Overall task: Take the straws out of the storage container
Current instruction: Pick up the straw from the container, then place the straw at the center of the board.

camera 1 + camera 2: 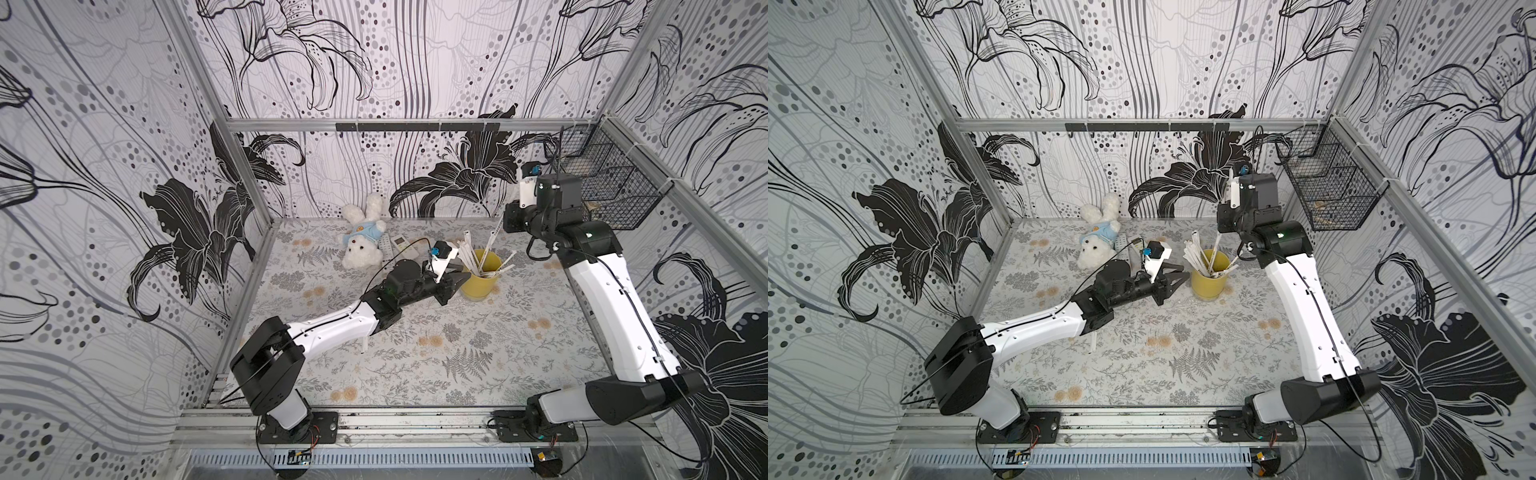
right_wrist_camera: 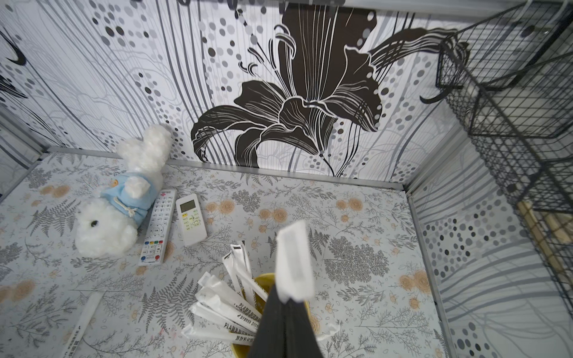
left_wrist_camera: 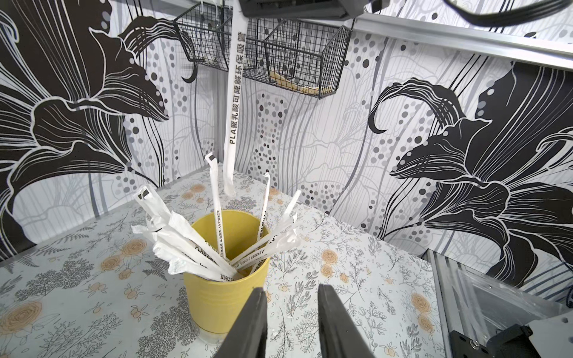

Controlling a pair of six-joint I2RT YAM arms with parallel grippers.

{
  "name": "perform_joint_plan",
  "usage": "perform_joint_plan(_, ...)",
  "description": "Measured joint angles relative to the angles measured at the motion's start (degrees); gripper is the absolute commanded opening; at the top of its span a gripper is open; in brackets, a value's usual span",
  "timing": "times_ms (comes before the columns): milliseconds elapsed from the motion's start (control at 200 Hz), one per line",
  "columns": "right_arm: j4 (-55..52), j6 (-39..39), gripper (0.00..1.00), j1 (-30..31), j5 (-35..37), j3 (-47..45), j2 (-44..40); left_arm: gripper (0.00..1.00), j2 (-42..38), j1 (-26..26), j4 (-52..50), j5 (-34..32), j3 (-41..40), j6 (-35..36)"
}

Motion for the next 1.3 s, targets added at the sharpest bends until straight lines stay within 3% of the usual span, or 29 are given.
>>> perform_joint_plan(210,-4.1,2.6,0.0,2.8,-4.9,7.5,-1.1,0.32,-3.6,-0.4,-3.8,-1.1,0.0,-1.4)
perform_joint_plan(451,-7.5,6.0,0.0,10.7,-16.6,11.3,1.2,0.32,-11.7,-0.4,-18.7,-4.4,0.7,-3.6)
perform_joint_plan(811,-4.5,11.7,0.0,16.3,-33.4,-0.8,9.7,0.33,-27.9,-0.2,-44.5,-15.9,-3.5,-9.8)
perform_joint_plan(1047,-2.0,13.1,0.0,18.5,-42.1,-0.5,20.2,0.33,-32.3,6.3,-53.5,-17.5,-11.0,-13.4)
perform_joint_plan(1302,-2.0,13.8,0.0,19.7,-48.8,4.6,34.5,0.31,-32.0,16.3,-54.6,-15.3,-16.7,-14.3)
